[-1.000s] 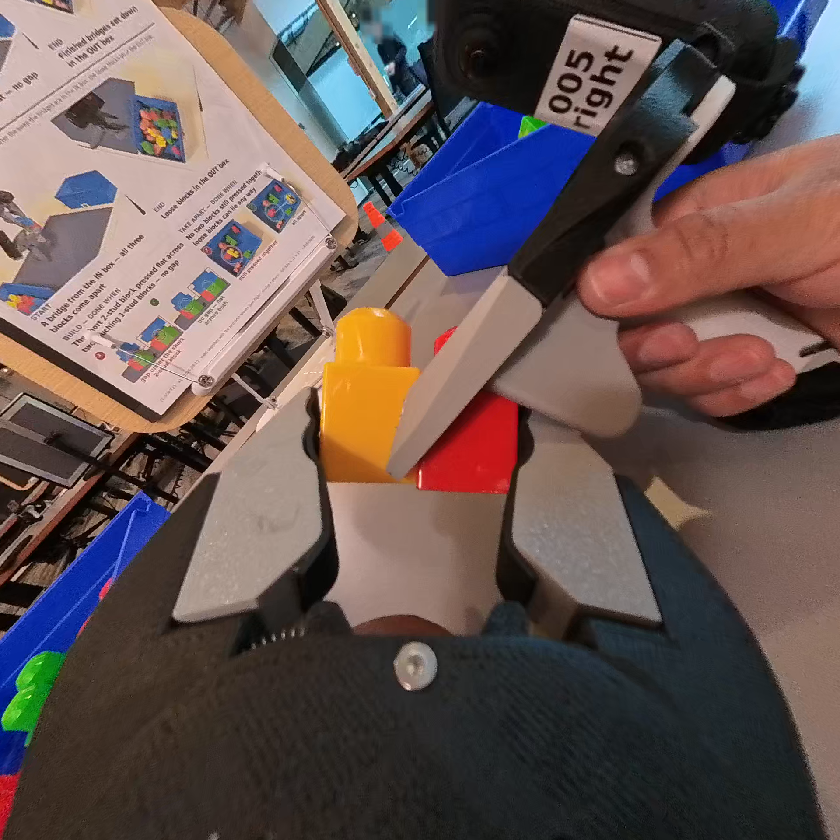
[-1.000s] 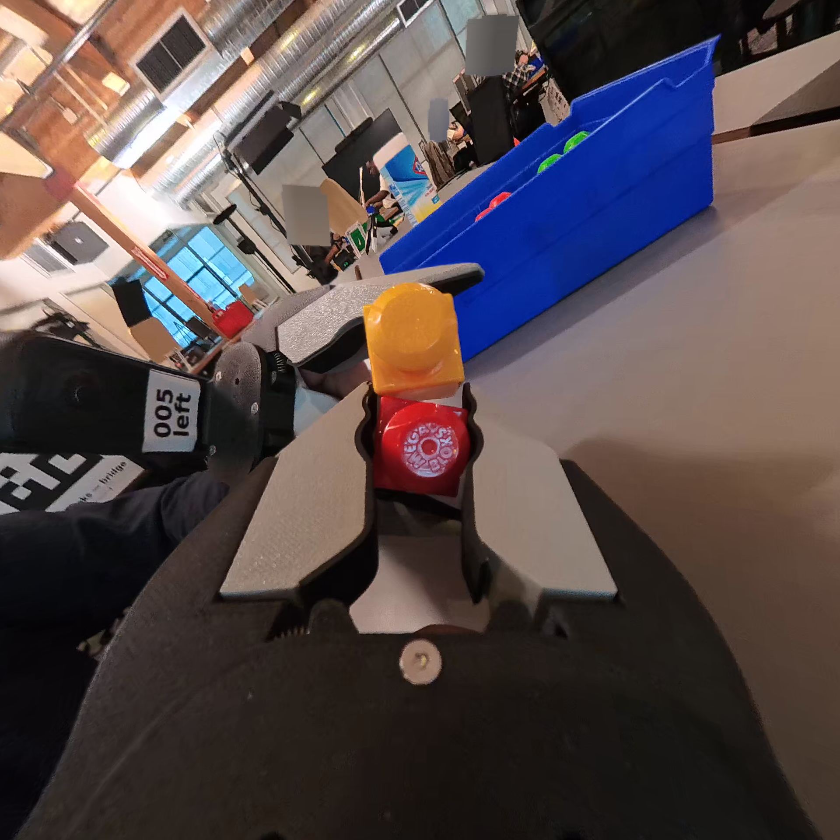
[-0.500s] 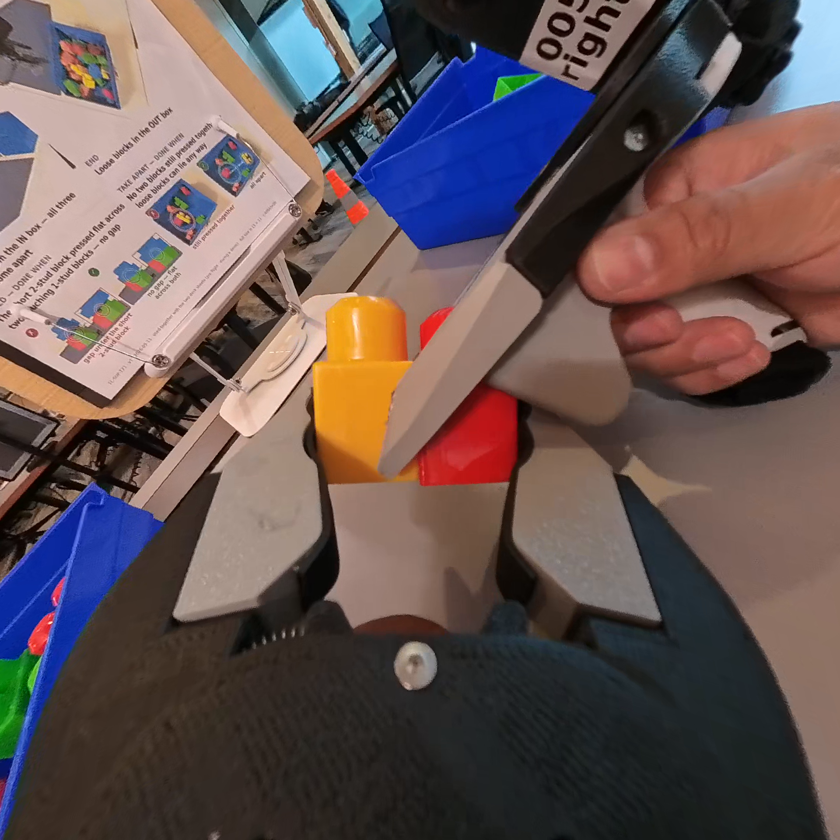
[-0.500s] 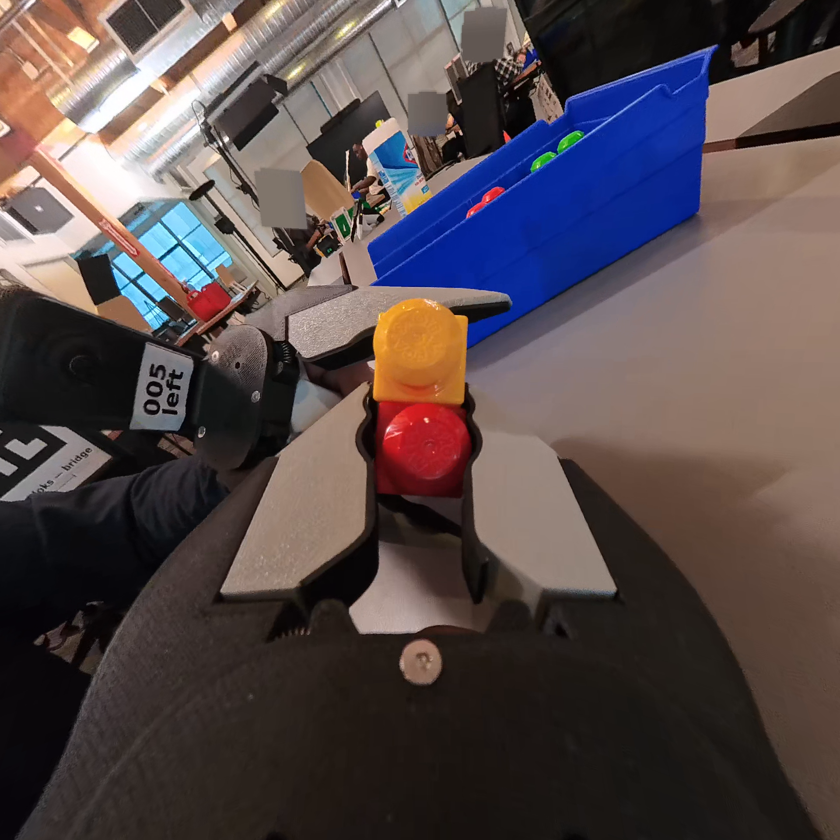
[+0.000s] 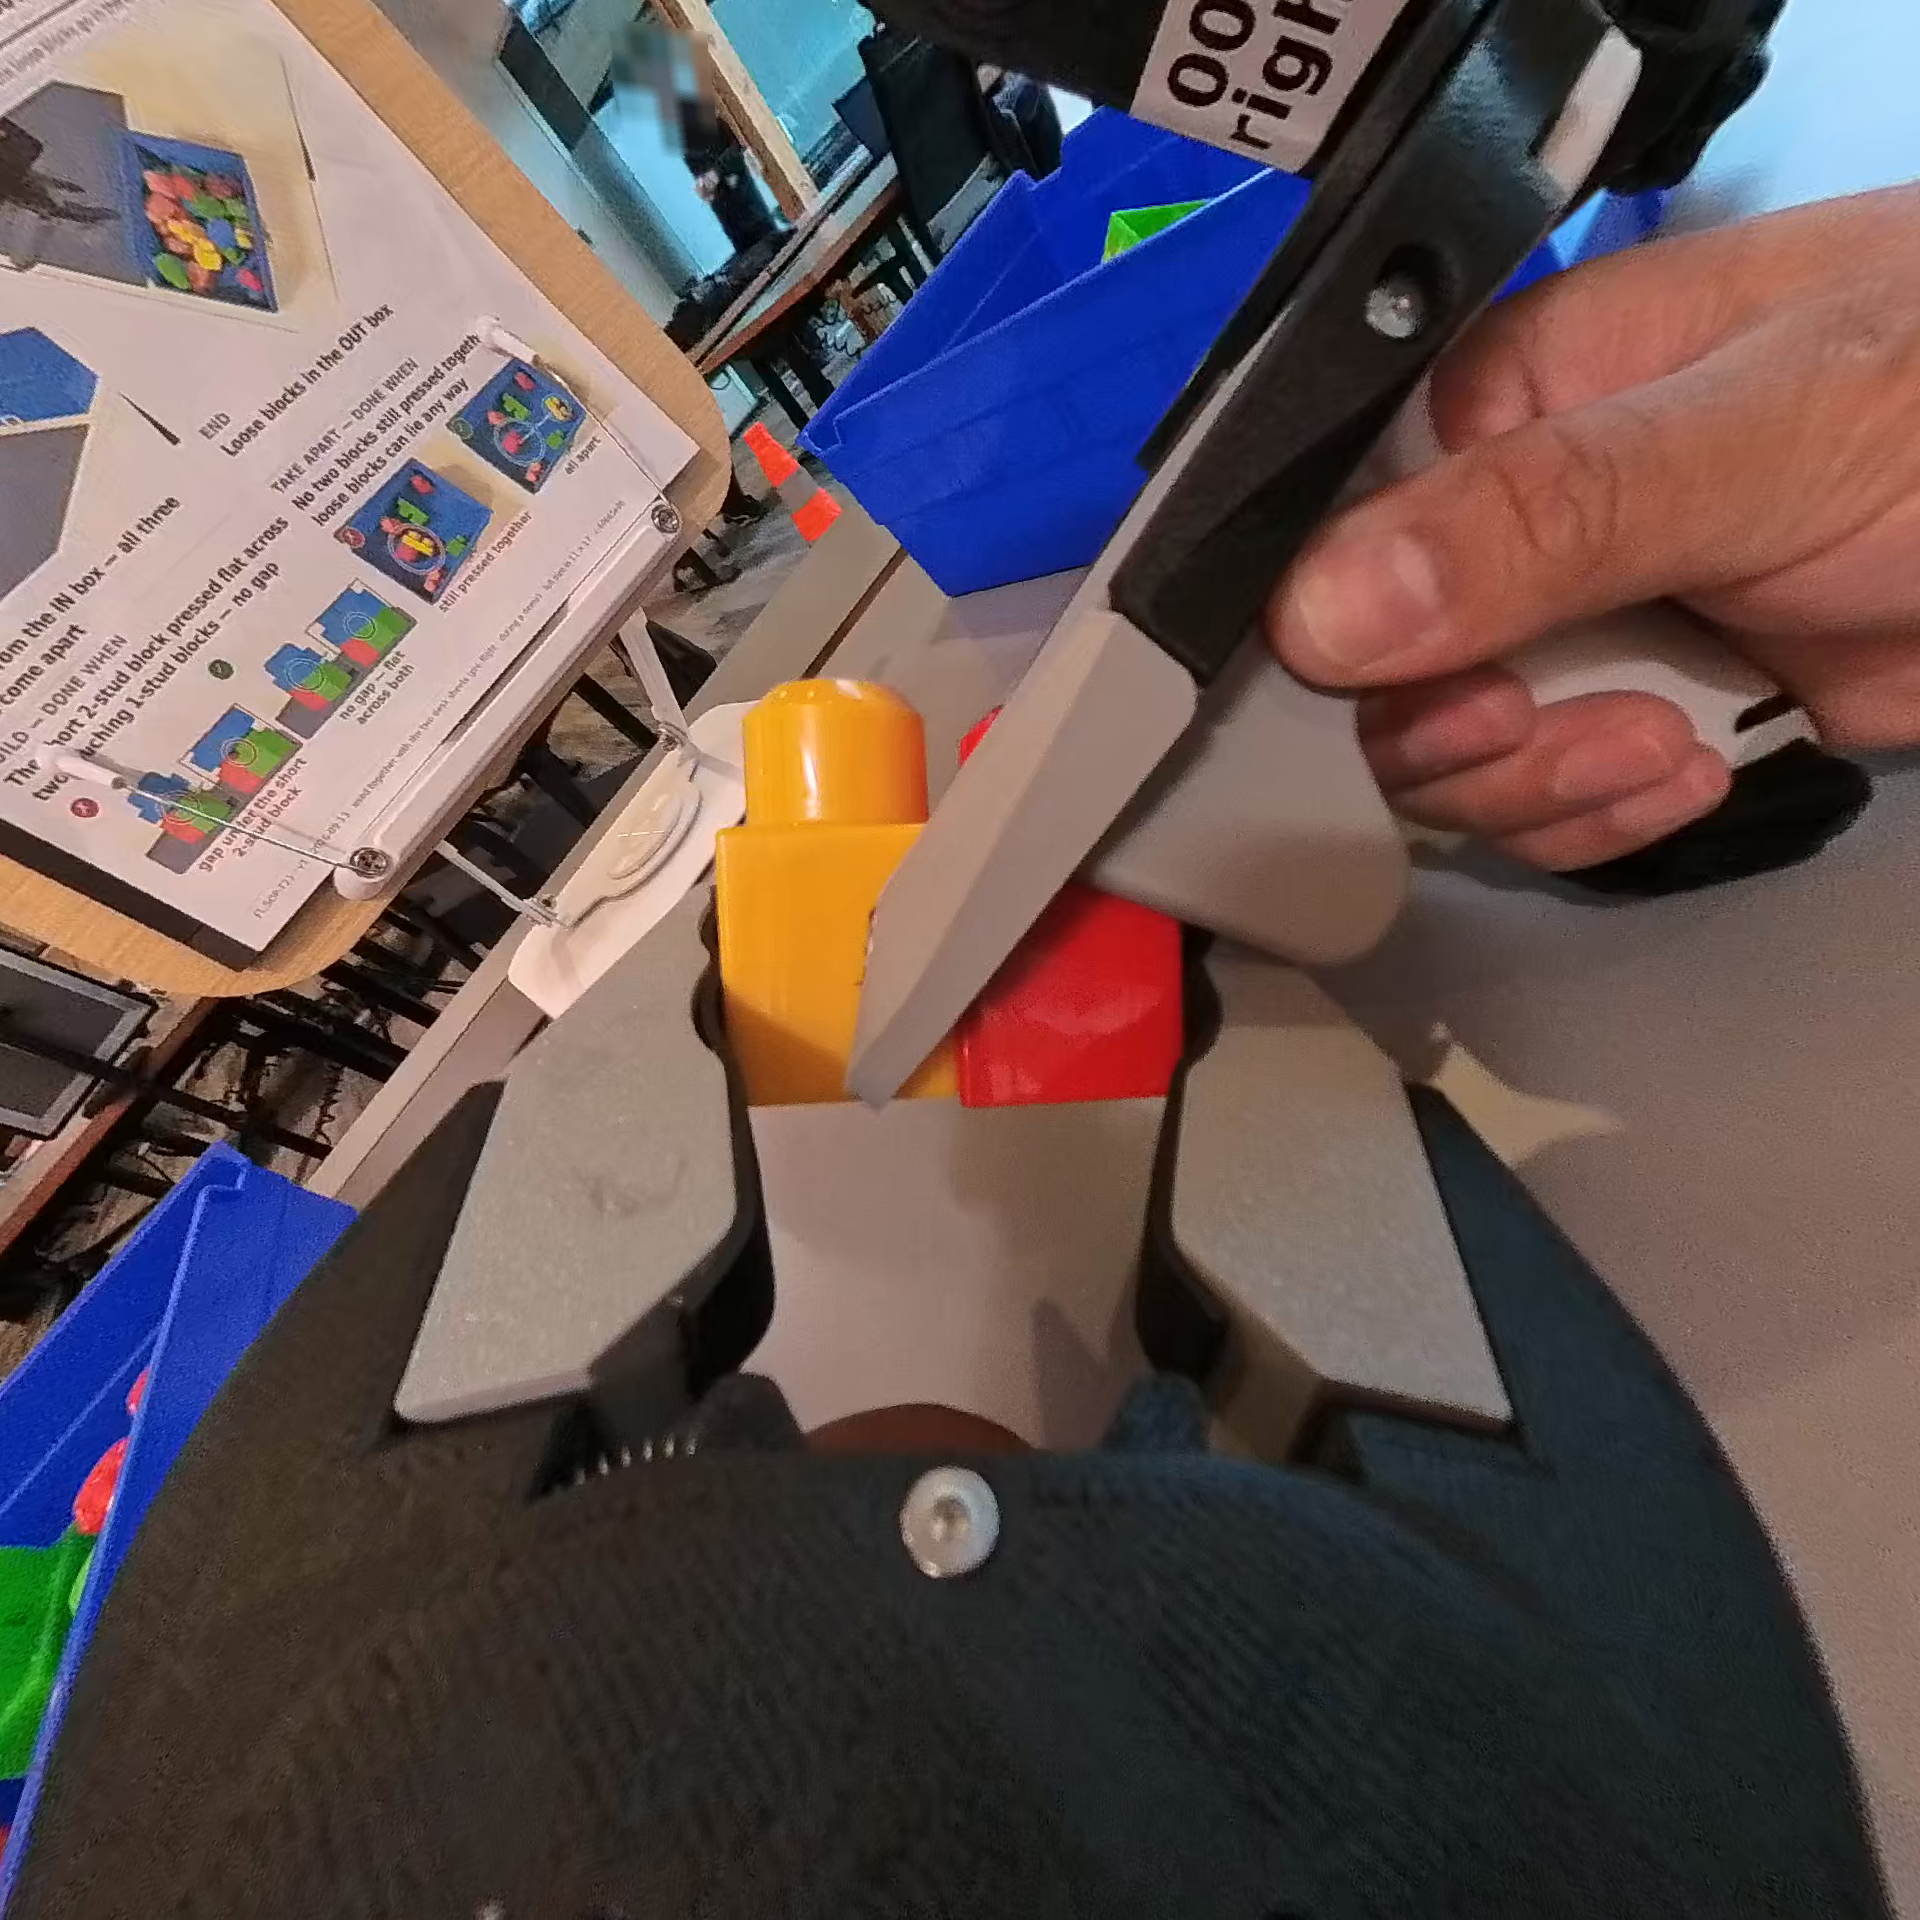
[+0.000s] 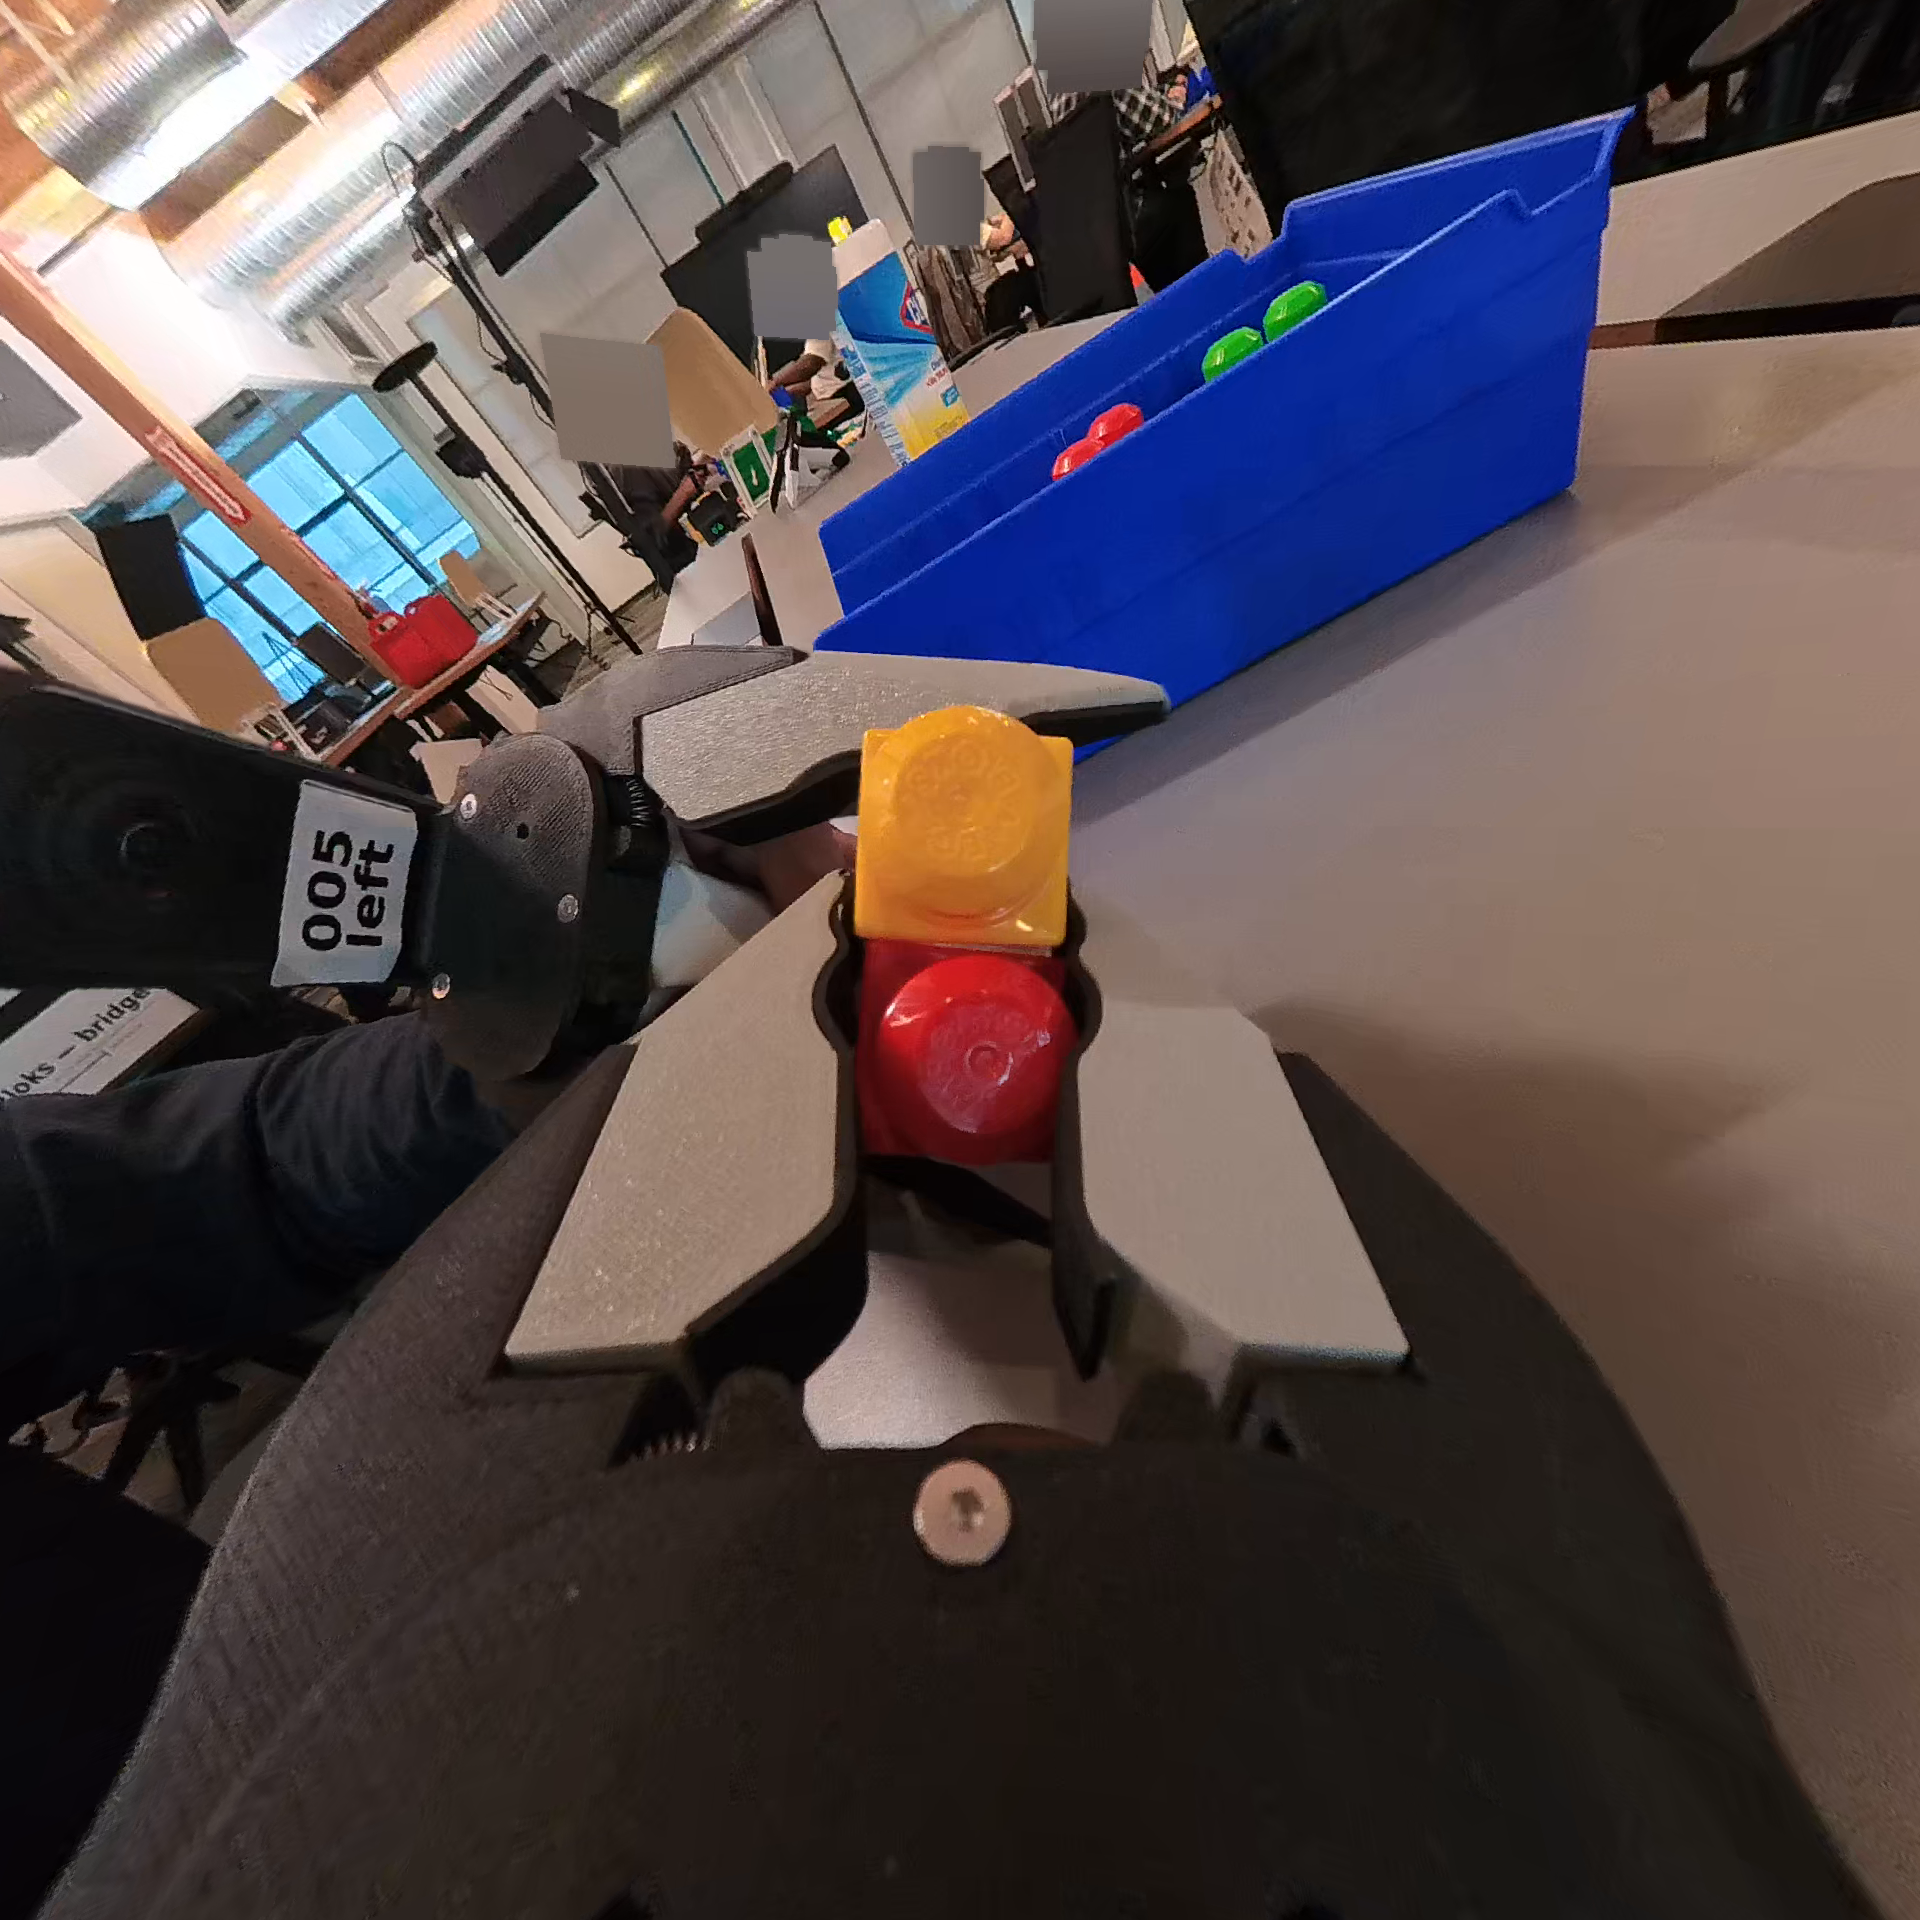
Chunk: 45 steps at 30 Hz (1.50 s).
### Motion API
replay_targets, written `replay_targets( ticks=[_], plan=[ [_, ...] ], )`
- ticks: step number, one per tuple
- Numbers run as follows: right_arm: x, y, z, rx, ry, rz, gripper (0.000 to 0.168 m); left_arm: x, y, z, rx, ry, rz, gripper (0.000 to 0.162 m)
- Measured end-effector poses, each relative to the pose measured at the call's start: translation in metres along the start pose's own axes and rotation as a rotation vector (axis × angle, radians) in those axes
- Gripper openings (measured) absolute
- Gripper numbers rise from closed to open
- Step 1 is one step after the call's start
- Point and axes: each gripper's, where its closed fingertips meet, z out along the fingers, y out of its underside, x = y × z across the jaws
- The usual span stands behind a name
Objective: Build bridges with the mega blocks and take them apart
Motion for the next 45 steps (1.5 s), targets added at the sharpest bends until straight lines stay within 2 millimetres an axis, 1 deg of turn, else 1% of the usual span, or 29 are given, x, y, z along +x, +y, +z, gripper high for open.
replay_targets(
  ticks=[4, 7, 11, 16, 18, 20, 24, 26, 28, 32, 37, 45],
  plan=[
    [0.003, -0.006, -0.005, 0.030, -0.016, 0.054, 0.034, -0.004, 0.003, -0.001, -0.014, -0.031, 0.034, 0.086],
    [0.005, -0.009, -0.010, 0.048, -0.032, 0.098, 0.033, -0.004, 0.006, 0.000, -0.026, -0.026, 0.020, 0.086],
    [0.007, -0.003, -0.006, 0.025, -0.039, 0.115, 0.034, -0.001, 0.009, 0.002, -0.044, -0.013, 0.041, 0.085],
    [0.005, -0.005, -0.005, 0.058, -0.100, 0.178, 0.034, 0.000, 0.007, 0.000, -0.027, 0.021, -0.001, 0.085],
    [0.004, -0.004, -0.004, 0.060, -0.110, 0.181, 0.034, 0.002, 0.008, 0.000, -0.029, 0.040, -0.025, 0.085],
    [0.003, -0.003, -0.003, 0.052, -0.121, 0.181, 0.036, 0.006, 0.005, 0.000, -0.009, 0.069, -0.046, 0.085],
    [0.001, 0.000, 0.000, 0.031, -0.147, 0.203, 0.044, 0.010, 0.000, -0.001, 0.010, 0.065, -0.008, 0.086],
    [0.000, -0.002, -0.001, 0.041, -0.133, 0.166, 0.040, 0.010, -0.001, -0.002, 0.016, 0.069, -0.010, 0.086],
    [-0.006, -0.004, -0.003, 0.036, -0.148, 0.139, 0.040, 0.010, -0.007, -0.004, 0.049, 0.074, -0.018, 0.087],
    [-0.006, -0.006, -0.005, 0.040, -0.117, 0.113, 0.036, 0.010, -0.006, -0.004, 0.045, 0.074, -0.023, 0.087],
    [-0.007, -0.006, -0.006, 0.046, -0.149, 0.167, 0.035, 0.011, -0.006, -0.003, 0.047, 0.073, -0.027, 0.087],
    [-0.006, -0.008, -0.010, 0.049, -0.143, 0.181, 0.035, 0.009, -0.004, -0.002, 0.039, 0.059, -0.014, 0.086]
  ],
)
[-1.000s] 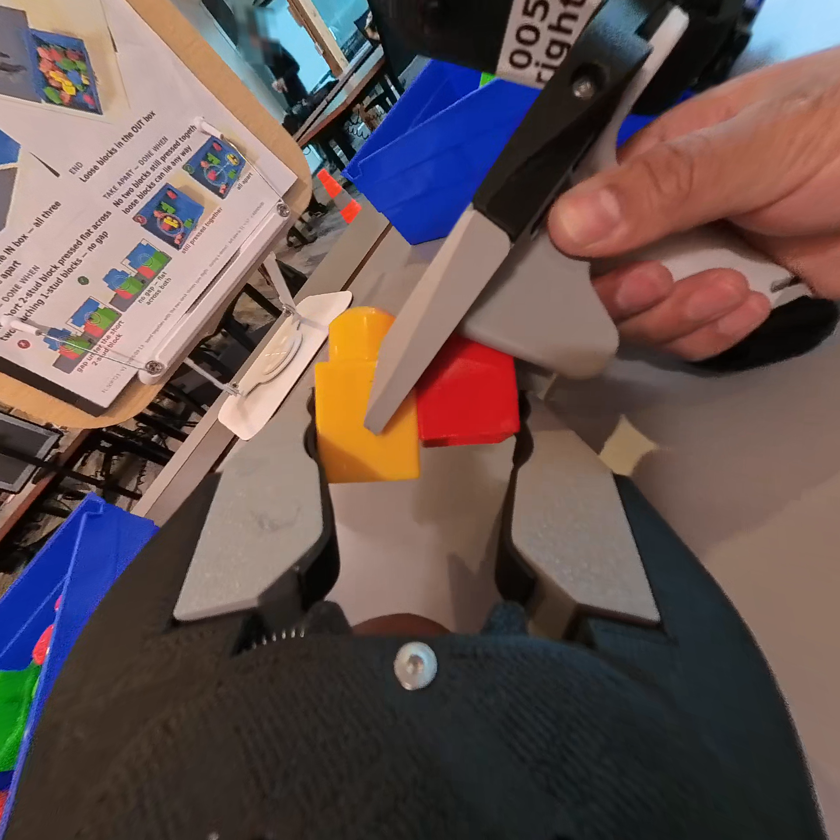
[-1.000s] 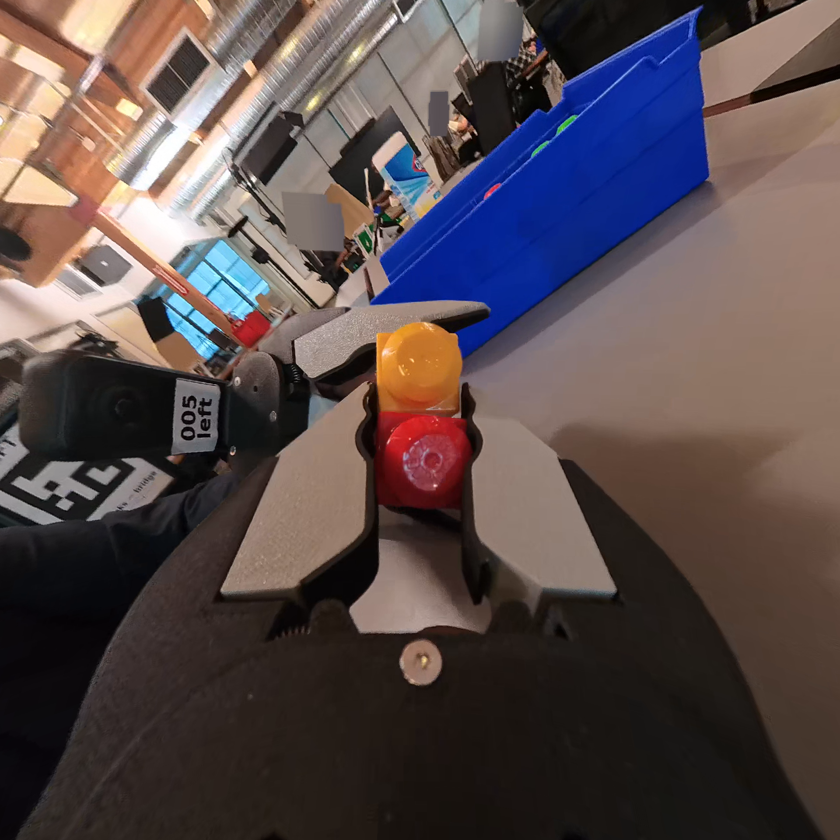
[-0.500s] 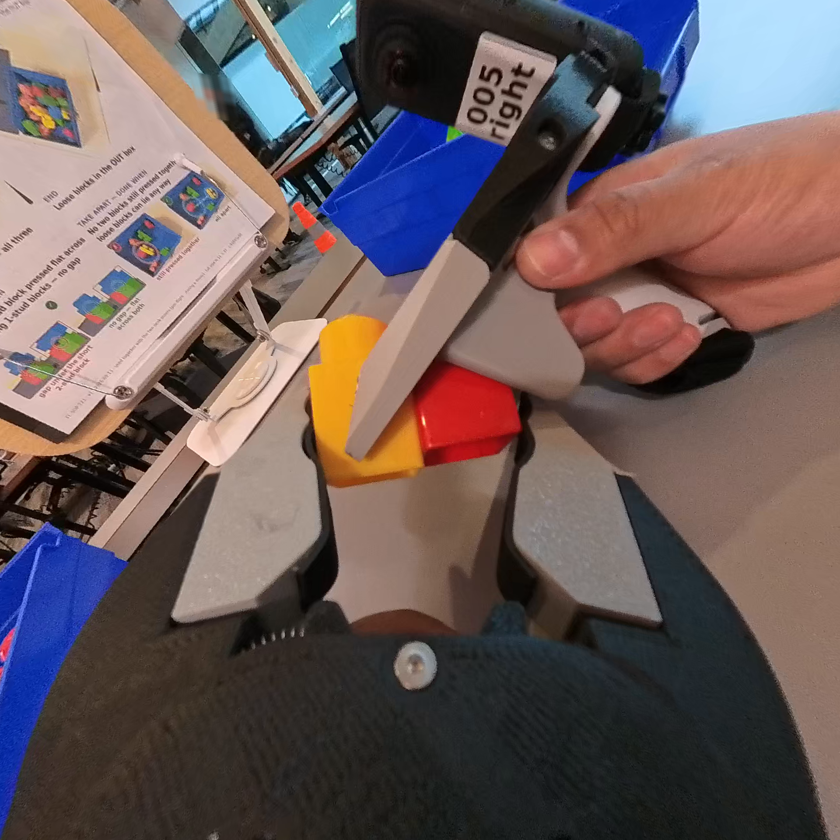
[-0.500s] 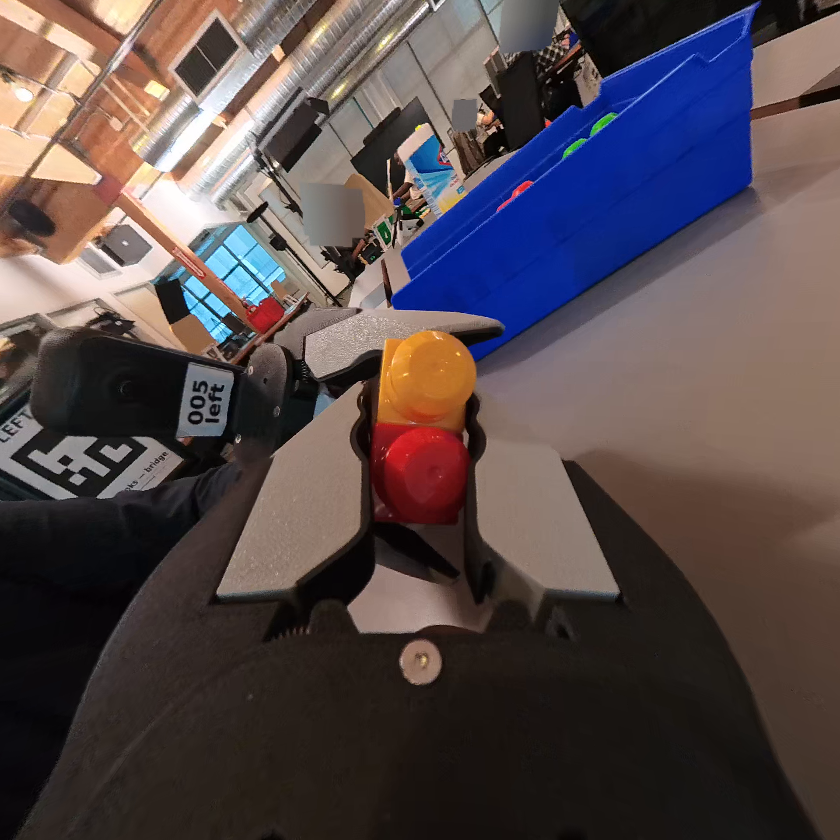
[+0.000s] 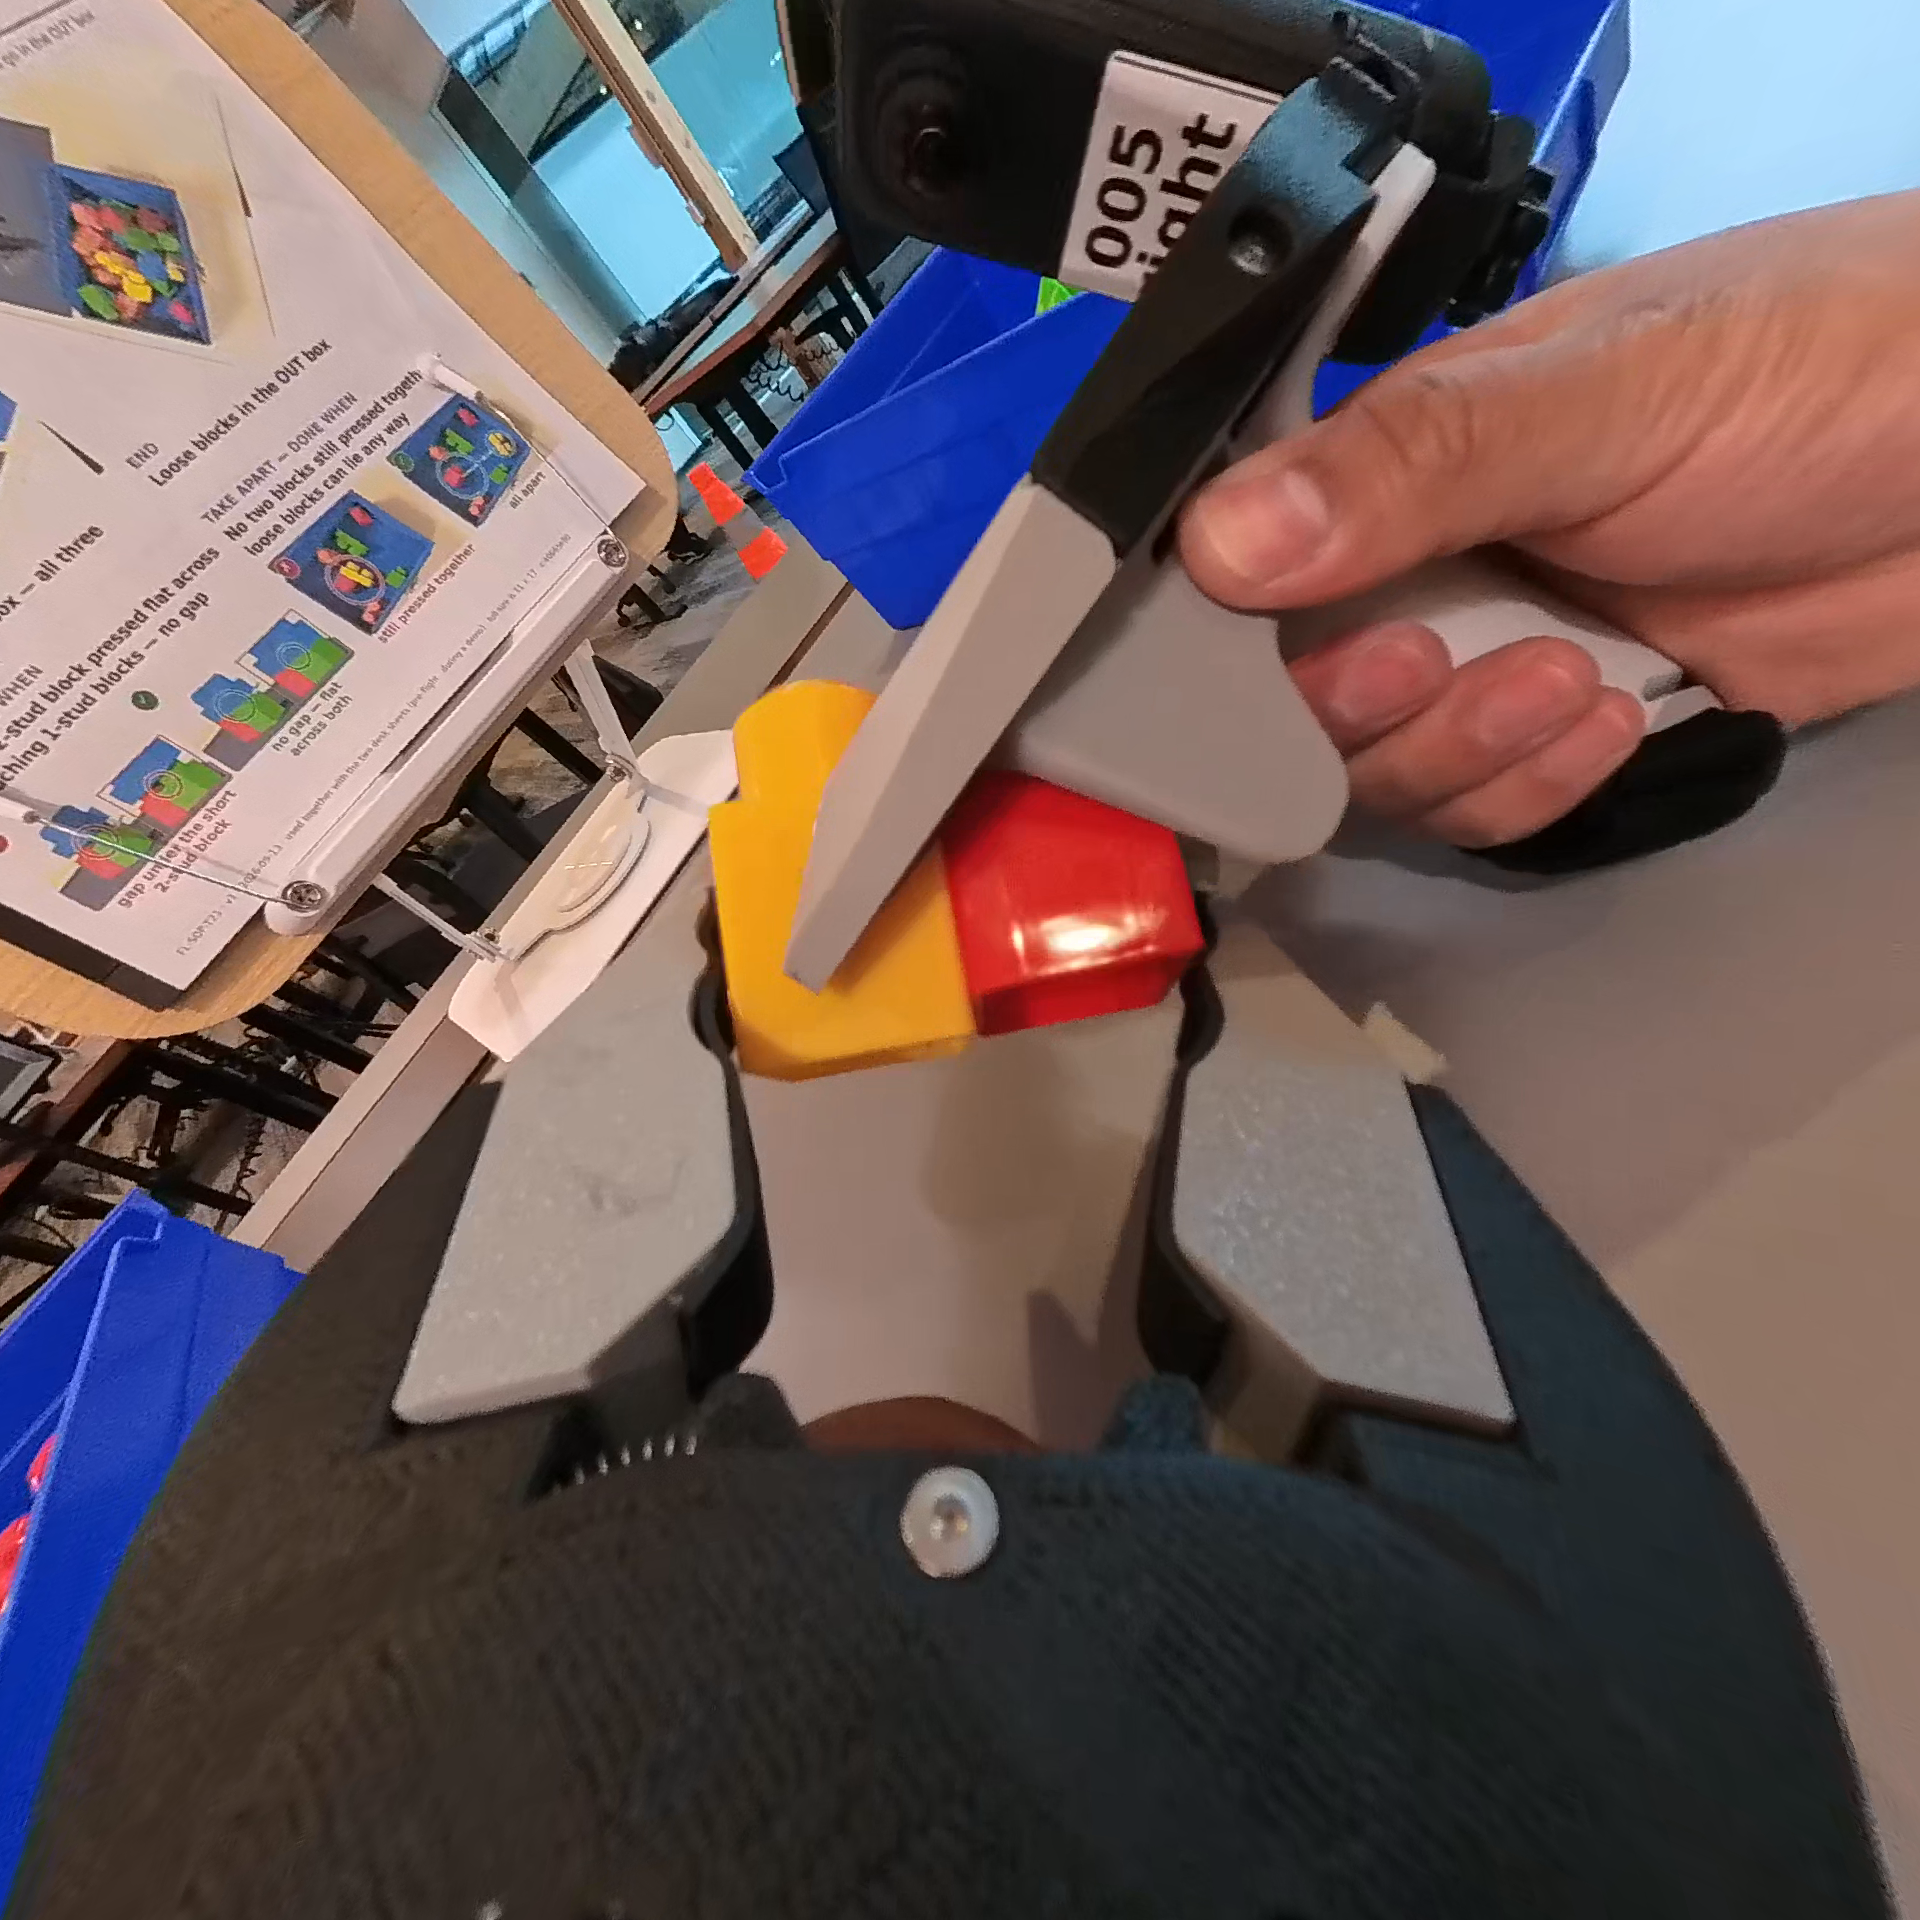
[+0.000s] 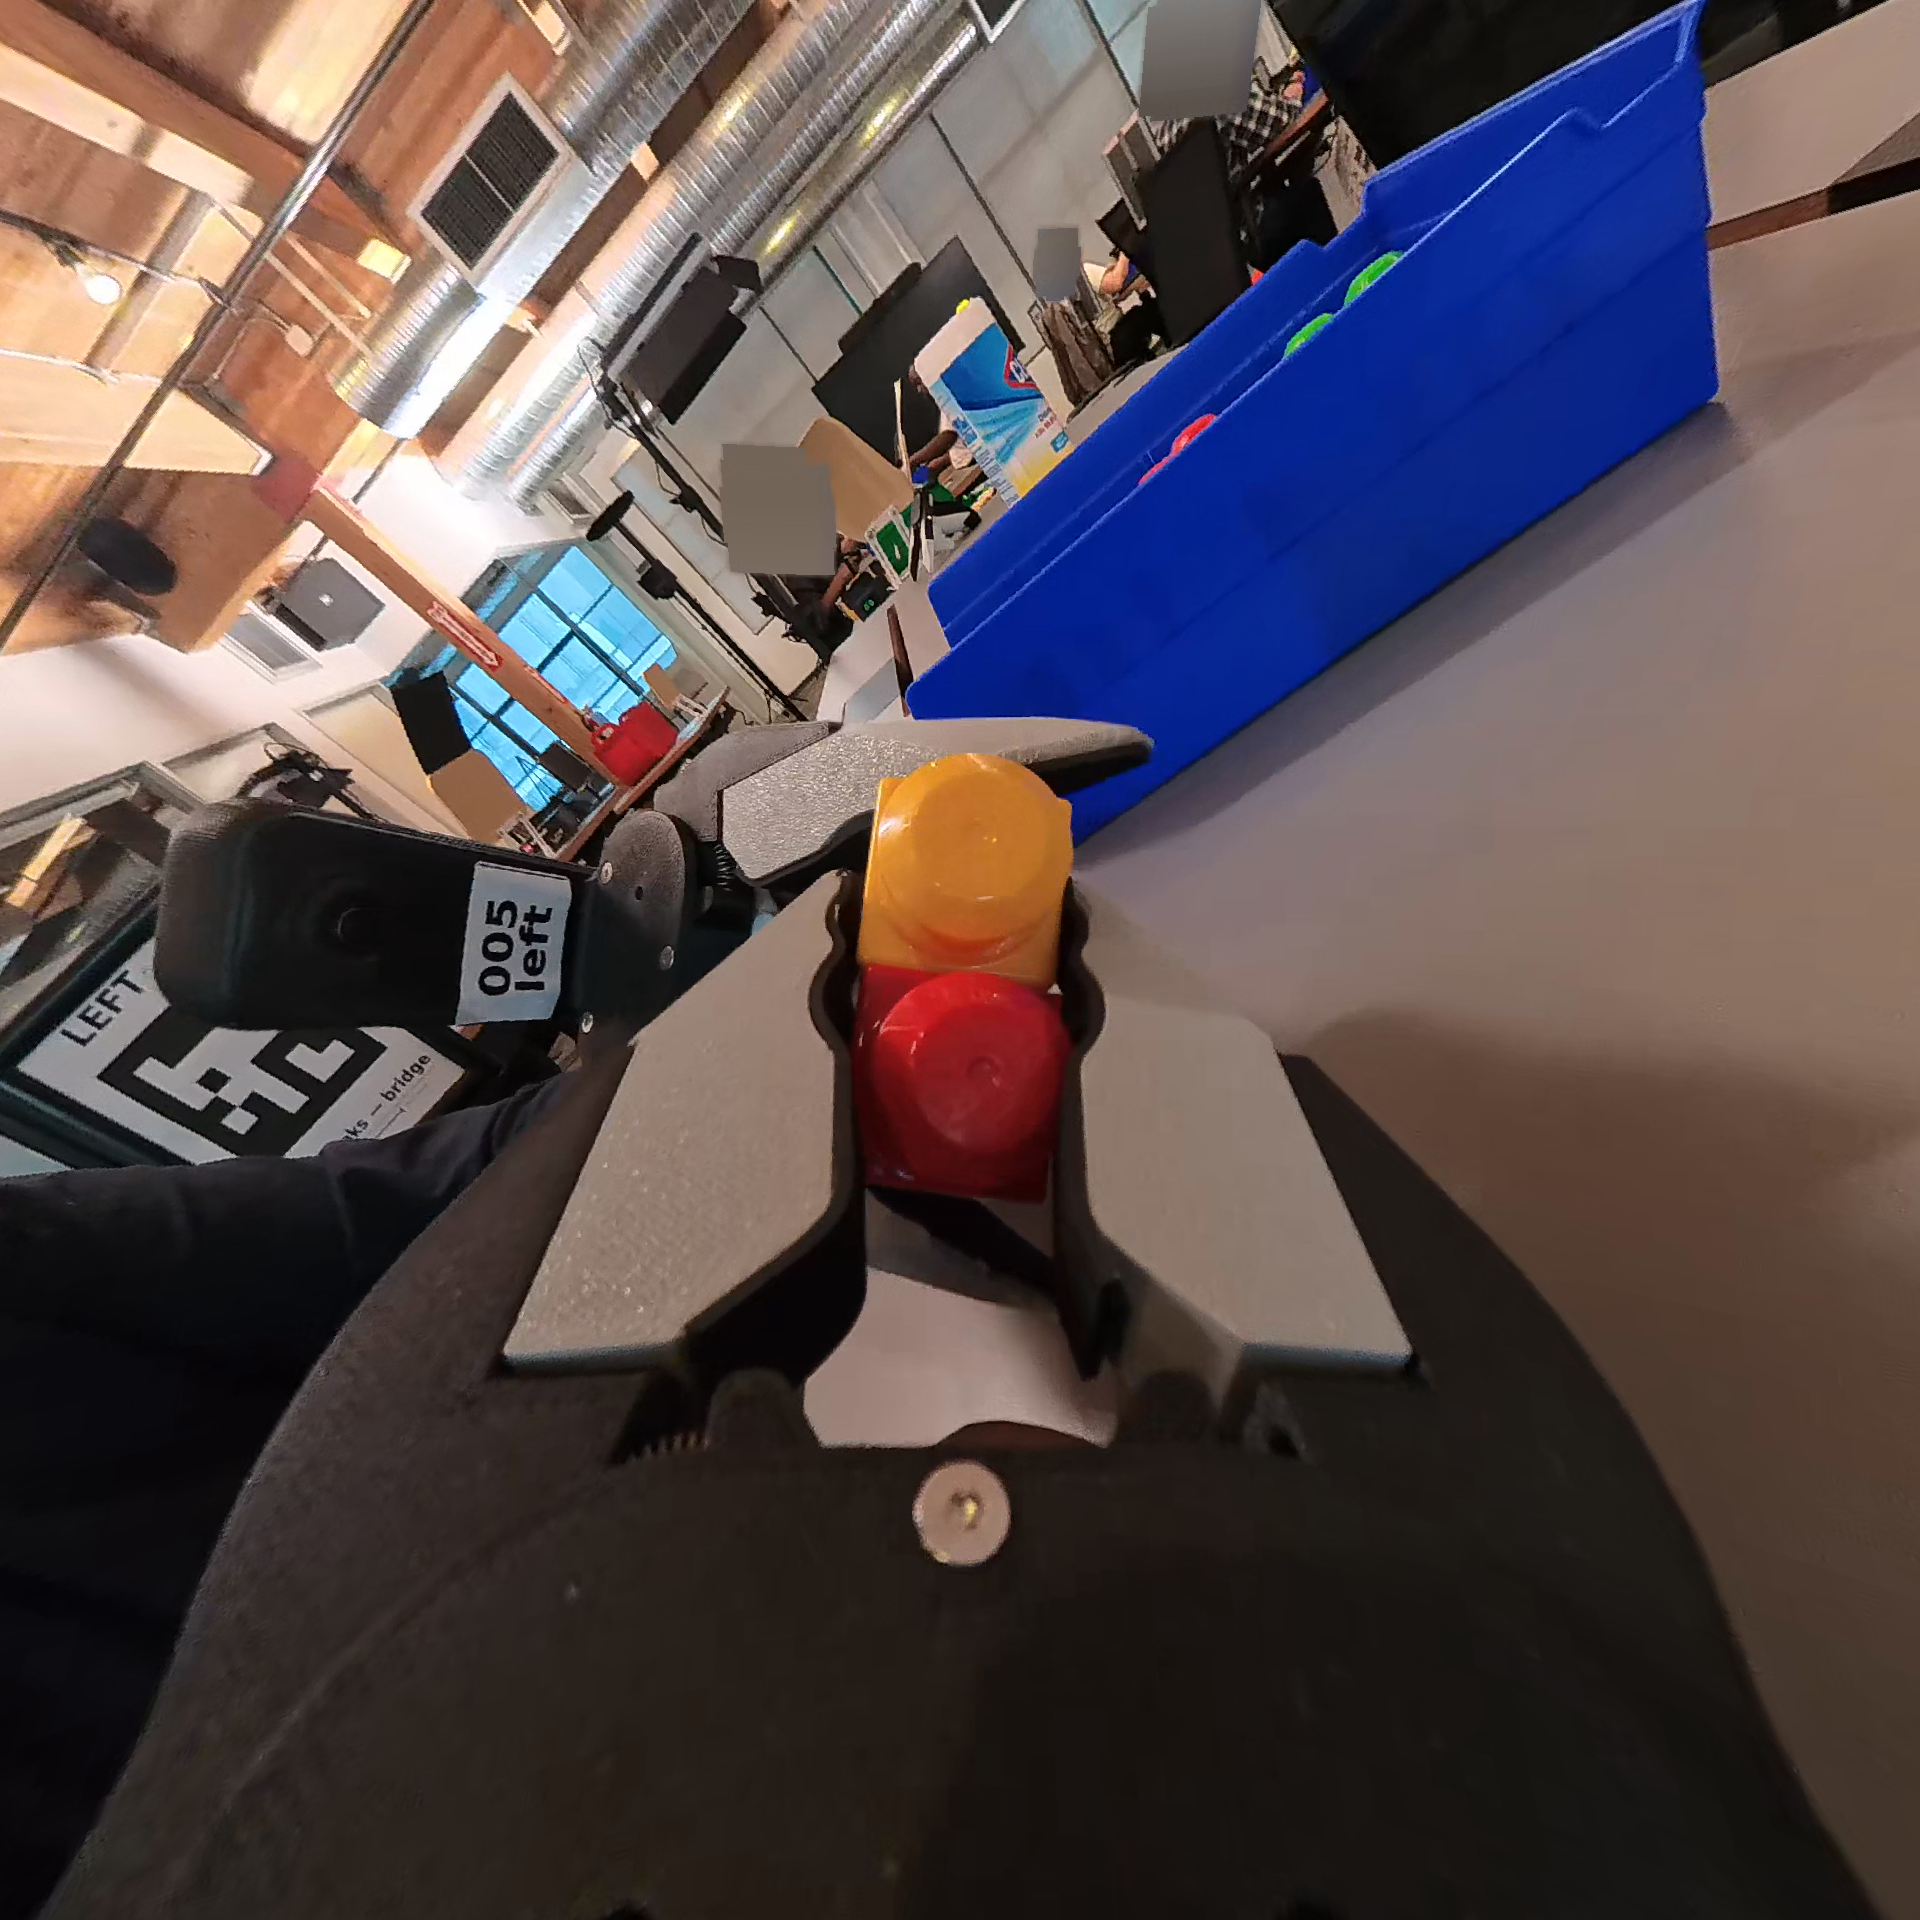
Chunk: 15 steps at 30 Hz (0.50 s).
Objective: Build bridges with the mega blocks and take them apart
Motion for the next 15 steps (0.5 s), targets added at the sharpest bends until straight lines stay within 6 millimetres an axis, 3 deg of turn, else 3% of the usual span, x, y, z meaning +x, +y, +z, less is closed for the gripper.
replay_targets(
  ticks=[9, 15],
  plan=[
    [0.000, -0.019, -0.016, 0.077, 0.020, -0.007, 0.035, -0.010, 0.006, -0.001, -0.010, -0.020, -0.042, 0.088],
    [-0.017, -0.044, -0.036, 0.128, 0.123, -0.207, 0.035, -0.011, 0.016, 0.002, -0.052, -0.014, -0.044, 0.088]
  ],
)
